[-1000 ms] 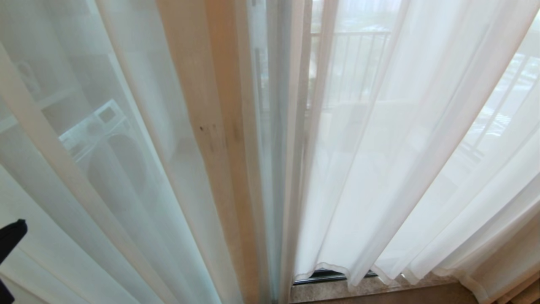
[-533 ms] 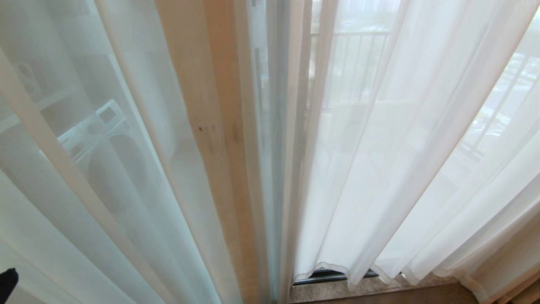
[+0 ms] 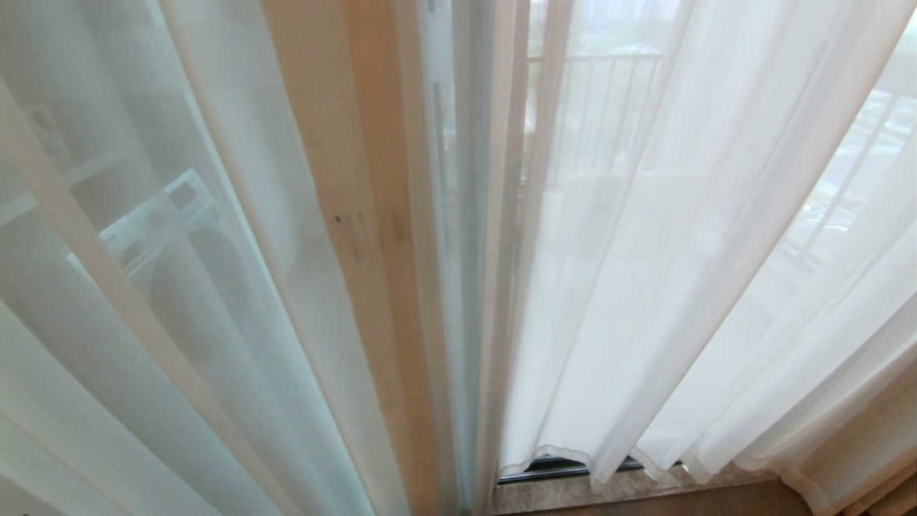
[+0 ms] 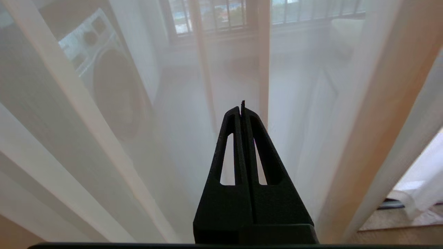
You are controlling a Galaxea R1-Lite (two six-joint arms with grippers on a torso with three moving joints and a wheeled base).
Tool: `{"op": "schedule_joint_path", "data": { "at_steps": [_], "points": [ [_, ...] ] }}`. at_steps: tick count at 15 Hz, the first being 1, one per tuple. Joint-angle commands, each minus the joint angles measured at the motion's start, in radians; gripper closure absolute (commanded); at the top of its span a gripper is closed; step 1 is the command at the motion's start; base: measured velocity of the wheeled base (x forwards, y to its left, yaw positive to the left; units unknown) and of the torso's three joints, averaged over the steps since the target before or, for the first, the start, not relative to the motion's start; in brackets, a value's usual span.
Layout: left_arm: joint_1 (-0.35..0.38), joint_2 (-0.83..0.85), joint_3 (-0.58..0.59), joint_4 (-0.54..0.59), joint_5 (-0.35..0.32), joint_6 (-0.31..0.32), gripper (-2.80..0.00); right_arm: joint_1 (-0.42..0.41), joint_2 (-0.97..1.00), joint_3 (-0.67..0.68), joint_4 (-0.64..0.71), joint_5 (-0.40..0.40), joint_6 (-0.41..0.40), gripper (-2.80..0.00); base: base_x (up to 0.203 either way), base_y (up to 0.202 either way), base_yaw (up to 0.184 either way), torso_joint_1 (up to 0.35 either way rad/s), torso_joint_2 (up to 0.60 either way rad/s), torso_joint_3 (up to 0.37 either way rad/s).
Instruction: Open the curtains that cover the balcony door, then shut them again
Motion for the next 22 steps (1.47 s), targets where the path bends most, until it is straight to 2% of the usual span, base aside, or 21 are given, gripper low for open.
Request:
{"op": "schedule_joint_path", "data": {
  "at_steps": [1,3,9,12,22],
  "points": [
    [-0.004,-0.101,0.004,0.071,-0.015,-0.023,0.0,0.0,0.0,0.0,-0.001,0.0,-0.001,0.0,0.0,0.0,0.0,0.0,0.0,0.0],
    [-0.005,-0.1,0.004,0.115,-0.028,-0.042,0.0,0.0,0.0,0.0,-0.001,0.0,-0.001,0.0,0.0,0.0,0.0,0.0,0.0,0.0],
    [-0.006,-0.1,0.004,0.115,-0.027,-0.054,0.0,0.0,0.001,0.0,-0.001,0.0,-0.001,0.0,0.0,0.0,0.0,0.0,0.0,0.0],
    [-0.006,-0.1,0.004,0.117,-0.027,-0.108,0.0,0.0,0.001,0.0,-0.001,0.0,-0.001,0.0,0.0,0.0,0.0,0.0,0.0,0.0],
    [-0.006,-0.1,0.003,0.118,-0.02,-0.102,0.0,0.0,0.002,0.0,-0.002,0.001,0.001,0.0,0.0,0.0,0.0,0.0,0.0,0.0]
  ]
}}
